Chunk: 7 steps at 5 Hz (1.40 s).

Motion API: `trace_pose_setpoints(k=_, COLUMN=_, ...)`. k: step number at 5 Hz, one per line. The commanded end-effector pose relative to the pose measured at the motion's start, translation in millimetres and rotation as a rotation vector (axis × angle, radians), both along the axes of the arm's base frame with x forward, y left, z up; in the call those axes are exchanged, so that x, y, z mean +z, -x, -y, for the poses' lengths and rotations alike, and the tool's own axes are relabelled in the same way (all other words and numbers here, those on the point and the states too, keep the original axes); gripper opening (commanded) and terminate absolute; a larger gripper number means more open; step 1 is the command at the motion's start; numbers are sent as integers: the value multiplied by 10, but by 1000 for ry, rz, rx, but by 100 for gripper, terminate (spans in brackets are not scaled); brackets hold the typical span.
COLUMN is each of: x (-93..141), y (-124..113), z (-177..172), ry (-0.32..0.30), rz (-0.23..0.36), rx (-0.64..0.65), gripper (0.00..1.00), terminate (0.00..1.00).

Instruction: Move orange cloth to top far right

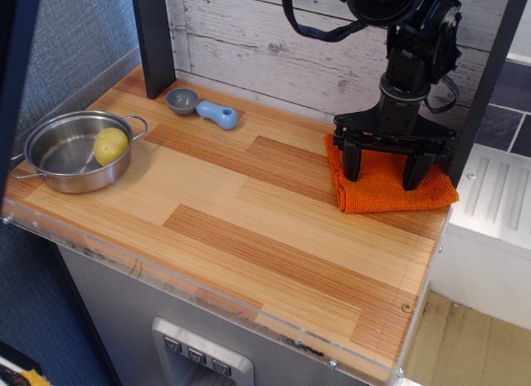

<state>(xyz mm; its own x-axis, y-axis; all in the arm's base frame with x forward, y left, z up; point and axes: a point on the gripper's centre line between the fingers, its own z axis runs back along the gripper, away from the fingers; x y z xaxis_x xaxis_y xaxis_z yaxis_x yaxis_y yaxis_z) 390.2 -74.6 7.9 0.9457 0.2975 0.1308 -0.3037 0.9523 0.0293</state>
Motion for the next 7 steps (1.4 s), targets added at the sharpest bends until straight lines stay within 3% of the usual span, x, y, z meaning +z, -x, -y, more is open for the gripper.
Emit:
trace_pose_setpoints(k=1, x=428, y=74, z=-80, ry=34, rz=38, rx=62, gripper=100, terminate=0)
trace_pose_setpoints(k=3, x=658, y=157, z=-43, ry=68, rz=65, rx=83, gripper=100, terminate=0)
trace_pose_setpoints(k=5, x=1088, y=342, z=-86, ry=84, rz=179, rx=75, gripper=100, terminate=0)
trace_pose_setpoints(k=7, x=1088, y=342, z=-86, ry=84, rz=179, rx=75, gripper=100, terminate=0)
